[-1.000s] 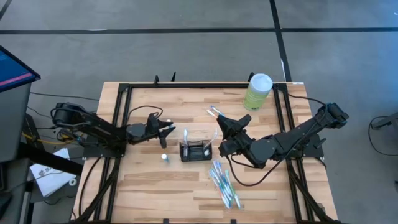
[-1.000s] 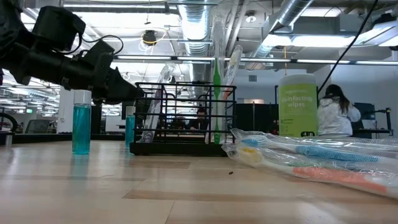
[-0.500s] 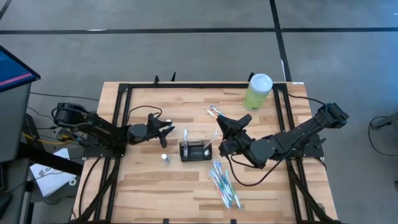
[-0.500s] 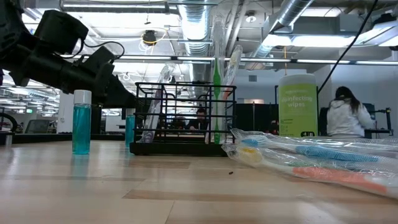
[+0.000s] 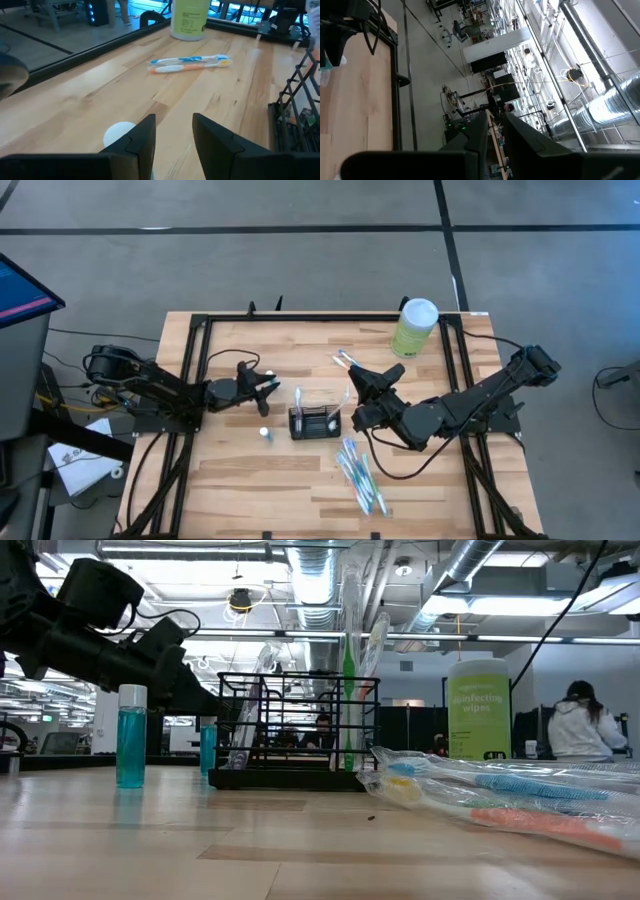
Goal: Pick & Place toothbrushing station
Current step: Put the mouthwash bottle into the mesh
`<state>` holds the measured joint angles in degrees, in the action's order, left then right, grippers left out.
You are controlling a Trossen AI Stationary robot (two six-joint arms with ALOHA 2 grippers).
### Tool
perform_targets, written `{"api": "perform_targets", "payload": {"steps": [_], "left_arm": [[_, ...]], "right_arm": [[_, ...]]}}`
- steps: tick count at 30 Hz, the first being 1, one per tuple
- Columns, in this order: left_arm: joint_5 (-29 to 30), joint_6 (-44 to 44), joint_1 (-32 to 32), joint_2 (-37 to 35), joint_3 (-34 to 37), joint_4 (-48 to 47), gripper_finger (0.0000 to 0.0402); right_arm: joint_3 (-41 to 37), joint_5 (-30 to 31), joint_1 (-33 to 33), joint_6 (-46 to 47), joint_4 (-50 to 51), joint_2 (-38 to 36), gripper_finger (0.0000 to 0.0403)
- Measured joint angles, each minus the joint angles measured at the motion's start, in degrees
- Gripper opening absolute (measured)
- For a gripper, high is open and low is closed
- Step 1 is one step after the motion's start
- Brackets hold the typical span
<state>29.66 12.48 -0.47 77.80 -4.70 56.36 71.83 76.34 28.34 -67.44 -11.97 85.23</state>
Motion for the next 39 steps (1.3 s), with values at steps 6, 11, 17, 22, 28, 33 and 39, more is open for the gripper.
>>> {"api": "perform_targets", "payload": {"steps": [6, 11, 17, 22, 28, 33, 39], "left_arm": [[-2.1, 0.0, 0.1, 0.0, -0.1, 0.9, 0.0121], [-2.7, -0.3, 0.1, 0.0, -0.1, 2.0, 0.0121], [-0.6, -1.5, 0.1, 0.0, -0.1, 2.2, 0.0121], [0.6, -1.9, -0.2, 0.0, -0.1, 2.5, 0.0121], [0.9, -1.4, -0.2, -0.1, -0.2, 1.2, 0.0121], [0.9, -0.2, -0.2, -0.2, -0.3, 0.4, 0.0121], [0.9, -0.2, -0.2, -0.2, -0.3, -0.4, 0.0121]], "right_arm": [[0.0, 0.0, 0.0, 0.0, 0.0, 0.0, 0.0054], [0.0, 0.0, 0.0, 0.0, 0.0, 0.0, 0.0054], [0.0, 0.0, 0.0, 0.0, 0.0, 0.0, 0.0054], [0.0, 0.0, 0.0, 0.0, 0.0, 0.0, 0.0054], [0.0, 0.0, 0.0, 0.0, 0.0, 0.0, 0.0054], [0.0, 0.0, 0.0, 0.0, 0.0, 0.0, 0.0054], [0.0, 0.0, 0.0, 0.0, 0.0, 0.0, 0.0054]]}}
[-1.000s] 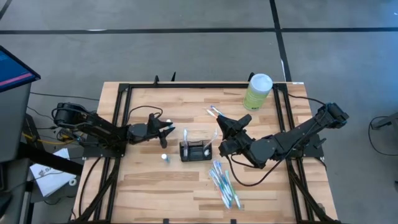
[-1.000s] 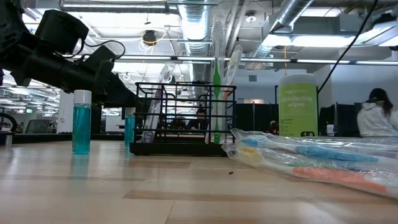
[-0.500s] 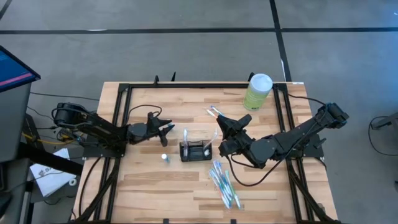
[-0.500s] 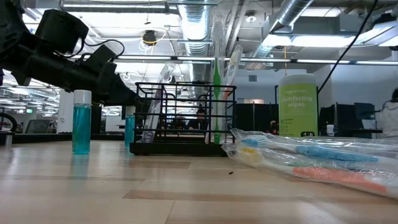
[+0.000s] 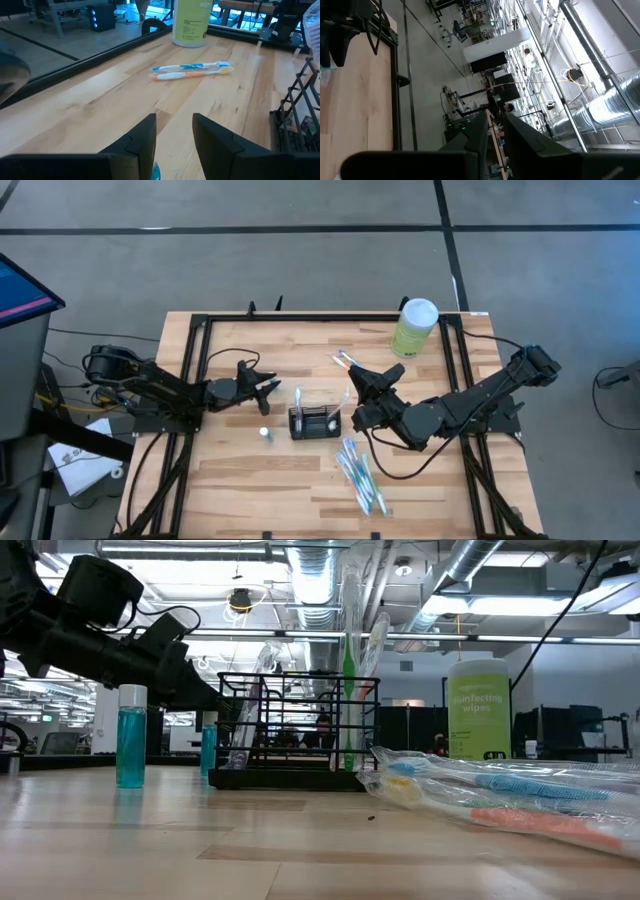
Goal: Pick & Place toothbrushing station
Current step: Put the mouthwash bottle into the mesh
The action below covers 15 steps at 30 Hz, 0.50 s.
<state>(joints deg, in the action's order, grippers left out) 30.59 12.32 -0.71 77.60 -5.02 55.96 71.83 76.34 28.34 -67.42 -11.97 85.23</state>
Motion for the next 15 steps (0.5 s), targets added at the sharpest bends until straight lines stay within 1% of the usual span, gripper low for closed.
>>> {"api": "perform_targets", "payload": {"steps": [11, 13, 15], "left_arm": [[0.2, -0.8, 0.0, 0.0, 0.0, -0.5, 0.0121], [0.6, -0.9, 0.0, 0.1, 0.1, 0.8, 0.0121], [-0.6, -2.1, 0.1, 0.2, 0.3, 2.3, 0.0121]], "right_arm": [[0.0, 0.0, 0.0, 0.0, 0.0, 0.0, 0.0054], [0.0, 0.0, 0.0, 0.0, 0.0, 0.0, 0.0054], [0.0, 0.0, 0.0, 0.0, 0.0, 0.0, 0.0054]]}}
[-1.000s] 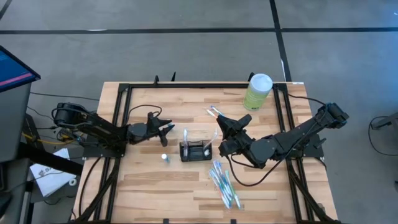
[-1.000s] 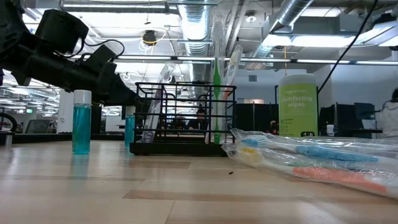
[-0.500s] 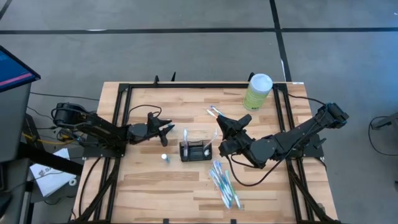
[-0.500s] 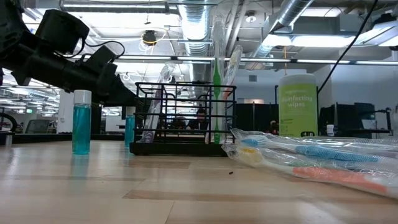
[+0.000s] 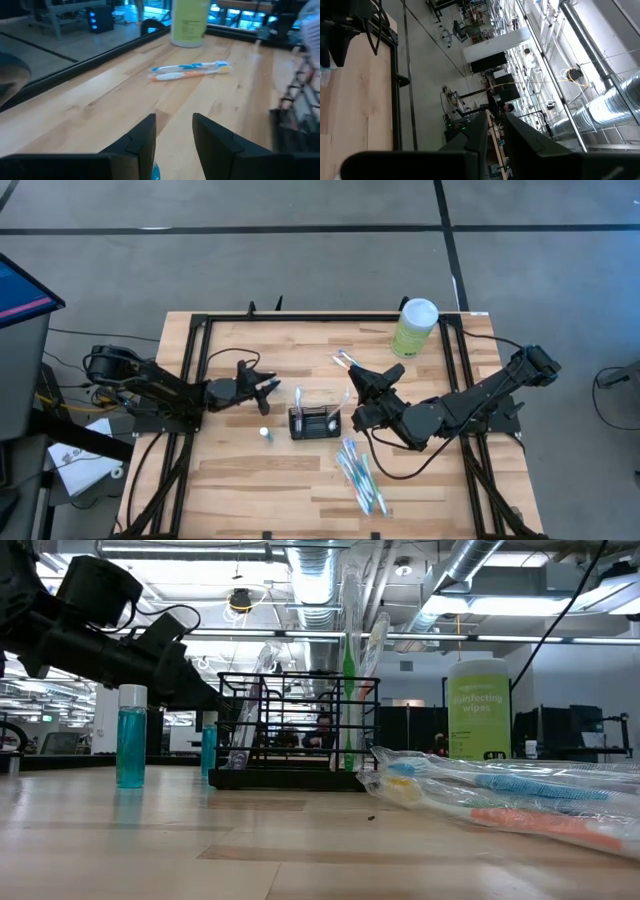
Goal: Pick & Place toothbrushing station
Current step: Put the mouthwash bottle into the mesh
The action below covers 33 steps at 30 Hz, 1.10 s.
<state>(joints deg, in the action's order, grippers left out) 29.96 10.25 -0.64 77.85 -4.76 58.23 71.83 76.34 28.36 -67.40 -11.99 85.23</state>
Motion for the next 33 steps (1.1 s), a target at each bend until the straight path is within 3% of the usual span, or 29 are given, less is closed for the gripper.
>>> {"api": "perform_targets", "payload": {"steps": [14, 28, 33], "left_arm": [[1.6, -1.8, -0.2, 0.0, 0.0, 1.4, 0.0124], [5.7, -1.4, -0.8, -0.1, -0.1, 0.0, 0.0193], [2.9, 2.4, -3.3, -0.1, -0.1, -3.6, 0.0196]], "right_arm": [[0.0, 0.0, 0.0, 0.0, 0.0, 0.0, 0.0054], [0.0, 0.0, -0.1, 0.1, 0.0, 0.0, 0.0054], [0.0, 0.0, -0.2, 1.3, 0.0, 0.0, 0.0054]]}}
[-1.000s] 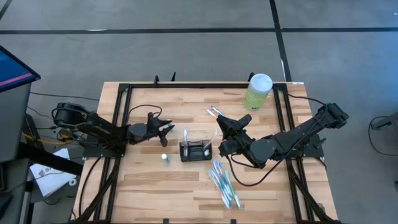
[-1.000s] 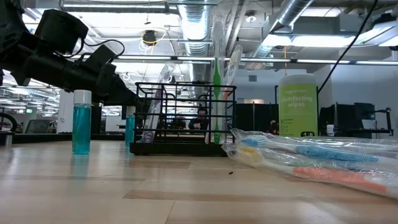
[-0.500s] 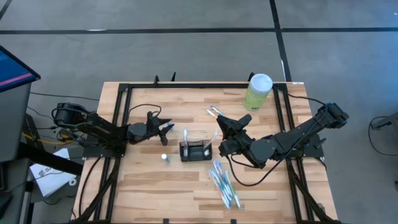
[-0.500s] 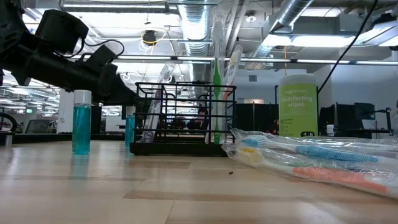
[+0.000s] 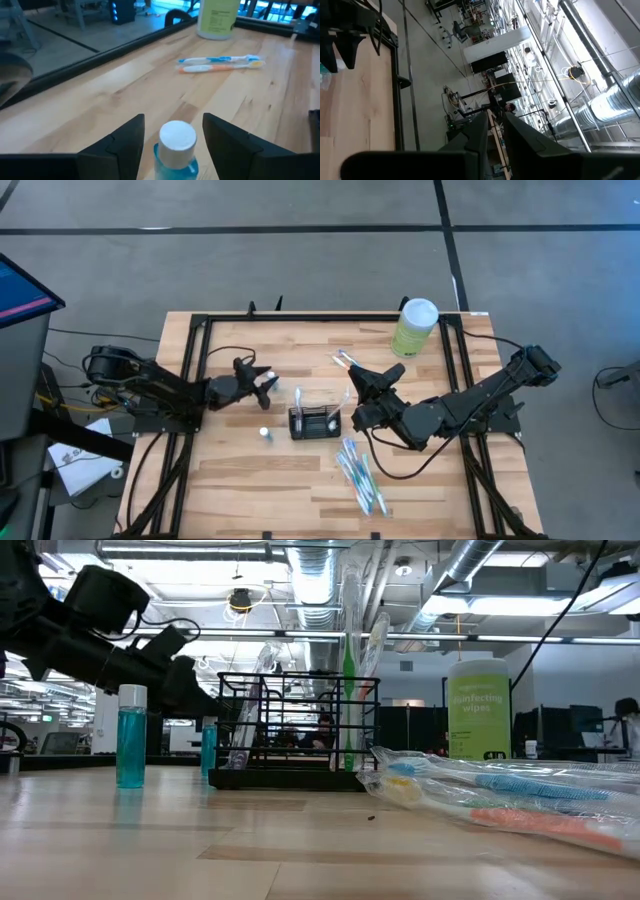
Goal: Pick & Place toothbrushing station
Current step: Put the mouthwash bottle into the mesh
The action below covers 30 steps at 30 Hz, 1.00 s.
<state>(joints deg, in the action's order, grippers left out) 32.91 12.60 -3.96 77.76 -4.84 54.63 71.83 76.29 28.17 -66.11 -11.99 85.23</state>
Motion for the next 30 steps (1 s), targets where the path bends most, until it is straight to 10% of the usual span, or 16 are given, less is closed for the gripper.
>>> {"api": "perform_targets", "payload": {"steps": [30], "left_arm": [[-2.7, 1.4, -0.1, 4.7, -0.1, 4.4, 0.0113]], "right_arm": [[0.0, -0.2, -1.0, 0.2, 0.0, 0.0, 0.0054]]}}
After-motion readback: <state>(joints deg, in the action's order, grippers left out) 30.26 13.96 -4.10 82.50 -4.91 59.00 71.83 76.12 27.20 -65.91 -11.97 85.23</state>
